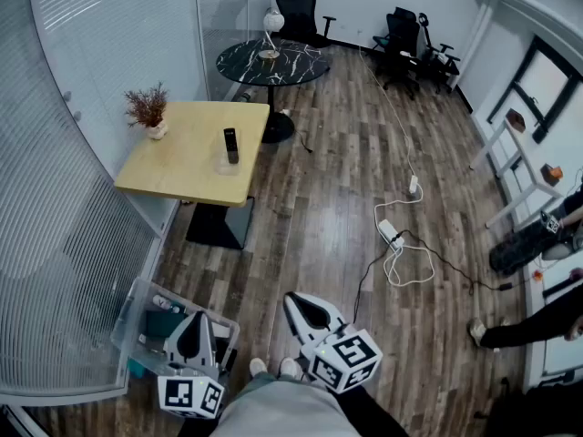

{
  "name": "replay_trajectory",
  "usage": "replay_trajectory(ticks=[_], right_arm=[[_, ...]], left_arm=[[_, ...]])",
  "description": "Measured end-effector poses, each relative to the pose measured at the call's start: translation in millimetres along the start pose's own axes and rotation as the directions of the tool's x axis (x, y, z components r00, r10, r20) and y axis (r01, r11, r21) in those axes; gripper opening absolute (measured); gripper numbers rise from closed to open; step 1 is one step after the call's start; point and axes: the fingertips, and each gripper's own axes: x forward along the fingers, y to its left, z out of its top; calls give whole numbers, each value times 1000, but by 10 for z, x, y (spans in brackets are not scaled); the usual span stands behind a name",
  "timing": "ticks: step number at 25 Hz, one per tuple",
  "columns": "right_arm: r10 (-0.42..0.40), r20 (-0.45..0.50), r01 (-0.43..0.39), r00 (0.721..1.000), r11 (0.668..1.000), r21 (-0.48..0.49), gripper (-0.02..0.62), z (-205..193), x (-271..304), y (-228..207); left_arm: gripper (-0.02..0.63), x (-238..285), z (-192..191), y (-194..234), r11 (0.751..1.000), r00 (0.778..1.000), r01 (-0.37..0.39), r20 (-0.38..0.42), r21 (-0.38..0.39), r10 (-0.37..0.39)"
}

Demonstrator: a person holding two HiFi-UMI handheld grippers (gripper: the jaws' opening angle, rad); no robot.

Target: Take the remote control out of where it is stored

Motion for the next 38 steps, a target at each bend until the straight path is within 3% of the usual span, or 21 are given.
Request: replay_trajectory(ticks=[20,28,38], right_arm=[[-24,-3,24,1000,1000,18,3,-36,36,44],[-39,2,39,999,999,28,3,-61,139,135],[-54,25,53,998,998,26,3,-52,324,258]], left_arm=[[8,-74,43,77,1000,1000,0,1,-1,0],[8,-136,86,244,999,1000,1,17,40,-2],[8,-114,66,410,999,1000,28,5,25,-28]])
